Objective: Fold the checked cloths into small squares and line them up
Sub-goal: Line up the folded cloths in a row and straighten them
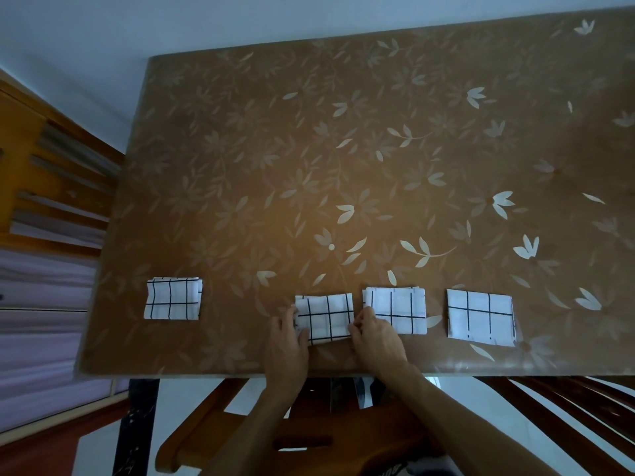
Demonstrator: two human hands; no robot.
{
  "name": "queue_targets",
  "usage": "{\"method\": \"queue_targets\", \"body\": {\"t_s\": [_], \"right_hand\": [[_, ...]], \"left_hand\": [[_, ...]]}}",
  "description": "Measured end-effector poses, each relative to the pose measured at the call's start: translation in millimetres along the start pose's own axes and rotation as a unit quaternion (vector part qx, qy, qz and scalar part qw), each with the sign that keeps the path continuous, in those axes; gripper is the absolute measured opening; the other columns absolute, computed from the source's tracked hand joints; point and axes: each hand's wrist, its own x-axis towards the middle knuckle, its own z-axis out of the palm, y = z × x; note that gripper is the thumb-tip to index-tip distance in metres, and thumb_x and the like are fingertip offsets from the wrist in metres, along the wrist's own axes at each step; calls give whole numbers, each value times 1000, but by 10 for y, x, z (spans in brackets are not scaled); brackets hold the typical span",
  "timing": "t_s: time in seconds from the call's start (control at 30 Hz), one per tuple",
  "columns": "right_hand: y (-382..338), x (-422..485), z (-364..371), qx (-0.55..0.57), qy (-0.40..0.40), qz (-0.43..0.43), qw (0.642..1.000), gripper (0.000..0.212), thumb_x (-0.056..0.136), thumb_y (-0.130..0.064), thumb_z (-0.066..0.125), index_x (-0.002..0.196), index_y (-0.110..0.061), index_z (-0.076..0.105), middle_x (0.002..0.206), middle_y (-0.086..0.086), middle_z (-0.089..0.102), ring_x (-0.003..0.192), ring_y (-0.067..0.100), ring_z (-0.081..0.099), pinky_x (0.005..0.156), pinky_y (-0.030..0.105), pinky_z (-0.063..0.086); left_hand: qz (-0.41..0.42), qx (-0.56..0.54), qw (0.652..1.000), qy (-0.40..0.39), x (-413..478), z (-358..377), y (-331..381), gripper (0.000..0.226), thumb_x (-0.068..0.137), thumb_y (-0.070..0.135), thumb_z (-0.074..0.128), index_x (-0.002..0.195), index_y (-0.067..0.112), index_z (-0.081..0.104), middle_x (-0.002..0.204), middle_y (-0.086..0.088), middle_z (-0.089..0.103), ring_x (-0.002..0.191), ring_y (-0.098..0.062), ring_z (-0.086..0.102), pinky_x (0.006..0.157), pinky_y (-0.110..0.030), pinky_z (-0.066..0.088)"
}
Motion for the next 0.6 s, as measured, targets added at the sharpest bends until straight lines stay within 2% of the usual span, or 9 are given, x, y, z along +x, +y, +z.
{"method": "queue_targets", "body": {"t_s": [0.13,0.27,0.3,0.37,0.47,0.53,0.6], "right_hand": [[-7,-14,-34,-37,6,2,999,22,101,-37,45,110,-17,48,91,0,67,79,14,65,61,24,48],[-51,-66,-52,-73,34,-47,996,19,101,-37,44,108,-20,48,85,-5,63,69,11,60,59,23,50],[-75,-77,-61,-71,45,-82,993,17,100,-35,45,108,-21,50,90,-5,63,73,10,61,63,24,52],[-134,-92,-79,-73,48,-170,982,24,98,-33,48,116,-20,54,115,-1,61,98,12,59,83,27,53],[-219,-83,-81,-142,-11,-266,953,54,91,-40,54,138,-14,47,153,9,34,140,27,34,113,40,30],[-208,-70,-36,-197,-59,-282,937,66,92,-35,59,149,-14,31,163,9,10,150,27,9,120,42,12],[-145,-57,22,-233,-73,-280,928,75,94,-29,58,154,-14,15,164,9,-7,151,25,-8,120,39,0]], "left_hand": [[12,-15,1000,5,89,14,42,54,101,31,53,150,18,35,140,-3,49,127,-19,49,99,-33,44],[32,28,999,14,66,40,50,54,100,31,54,149,18,36,137,-5,50,122,-19,50,94,-29,43],[42,35,998,16,50,53,32,54,99,30,55,148,19,37,136,-6,50,121,-20,51,94,-31,47],[39,23,999,18,27,76,-5,54,98,31,57,147,18,39,138,-8,50,123,-22,52,96,-41,52],[50,7,999,13,44,89,-67,53,100,35,53,147,17,38,143,-7,51,129,-23,51,102,-46,49],[64,5,998,1,91,77,-83,54,100,34,53,148,20,36,145,-4,49,131,-20,48,105,-46,46],[68,-8,997,-28,142,67,-48,55,99,30,56,149,24,34,145,-1,49,132,-17,47,107,-44,45]]}}
